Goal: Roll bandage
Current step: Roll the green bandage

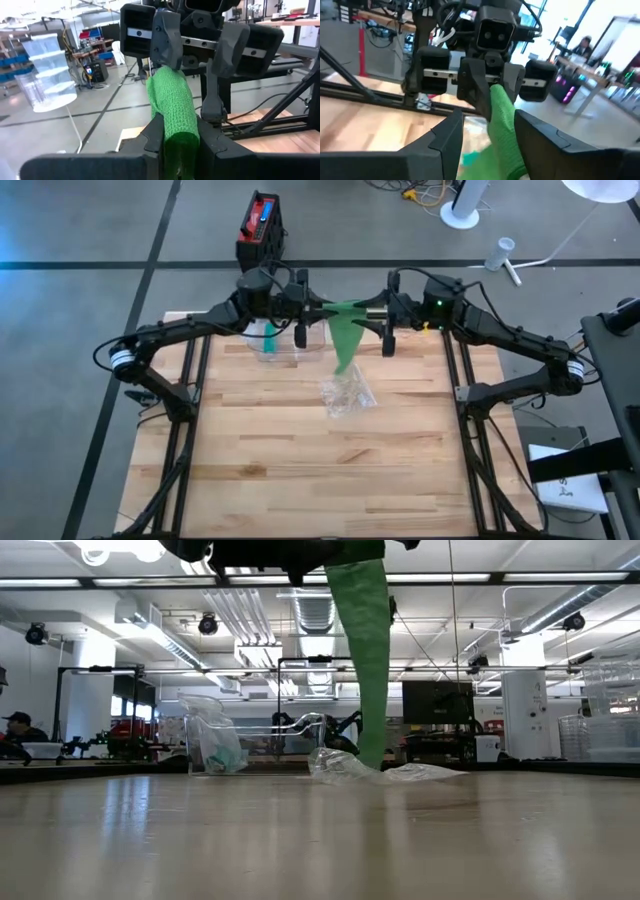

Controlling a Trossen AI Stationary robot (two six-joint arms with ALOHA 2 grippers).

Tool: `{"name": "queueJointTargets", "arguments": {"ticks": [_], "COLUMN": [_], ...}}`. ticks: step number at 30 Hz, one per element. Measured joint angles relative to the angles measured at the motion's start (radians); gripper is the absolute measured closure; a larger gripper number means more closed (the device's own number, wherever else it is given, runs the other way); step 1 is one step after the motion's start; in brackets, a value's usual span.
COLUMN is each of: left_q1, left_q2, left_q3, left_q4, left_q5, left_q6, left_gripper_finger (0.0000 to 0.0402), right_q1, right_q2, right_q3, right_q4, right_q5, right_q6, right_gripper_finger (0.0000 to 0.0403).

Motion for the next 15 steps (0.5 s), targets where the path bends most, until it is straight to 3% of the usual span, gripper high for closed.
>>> {"name": "queueJointTargets", "arguments": {"ticks": [7, 15], "left_q1": [-0.005, -0.008], "left_q2": [-0.018, -0.033], "left_q3": [0.008, 0.008], "left_q4": [-0.013, -0.054], "left_q5": [0.006, 0.011], "left_q6": [0.052, 0.092], "left_gripper_finger": [0.0353, 0.0353], "right_q1": [-0.001, -0.001], "right_q2": [0.002, 0.03], "right_q3": [-0.002, -0.001], "right_q4": [0.039, 0.037], "right_q5": [0.003, 0.004], "right_q6": [-0.118, -0.149], "right_gripper_finger": [0.0228, 0.0238]}}
